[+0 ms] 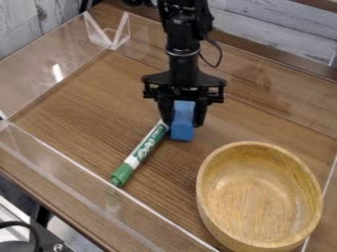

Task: Put the blue block in the brown bowl

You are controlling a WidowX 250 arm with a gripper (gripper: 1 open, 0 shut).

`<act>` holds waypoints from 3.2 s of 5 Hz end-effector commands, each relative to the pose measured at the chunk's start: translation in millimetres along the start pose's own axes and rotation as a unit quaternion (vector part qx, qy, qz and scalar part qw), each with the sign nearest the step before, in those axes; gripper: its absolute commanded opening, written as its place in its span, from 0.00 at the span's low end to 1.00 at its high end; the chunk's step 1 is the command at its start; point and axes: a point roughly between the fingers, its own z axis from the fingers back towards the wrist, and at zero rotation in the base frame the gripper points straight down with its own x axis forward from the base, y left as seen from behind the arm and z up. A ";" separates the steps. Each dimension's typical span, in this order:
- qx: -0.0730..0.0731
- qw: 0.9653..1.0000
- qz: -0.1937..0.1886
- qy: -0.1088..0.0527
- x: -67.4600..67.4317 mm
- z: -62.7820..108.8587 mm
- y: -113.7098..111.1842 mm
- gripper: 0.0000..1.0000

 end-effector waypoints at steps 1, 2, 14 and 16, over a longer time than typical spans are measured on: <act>-0.019 0.999 -0.003 -0.049 13.1 29.2 -2.7 0.00; -0.021 0.999 -0.007 -0.049 13.0 29.0 -1.9 0.00; -0.031 0.996 -0.070 -0.053 10.7 57.0 -0.2 0.00; -0.029 0.994 -0.086 -0.058 7.0 59.4 -2.5 0.00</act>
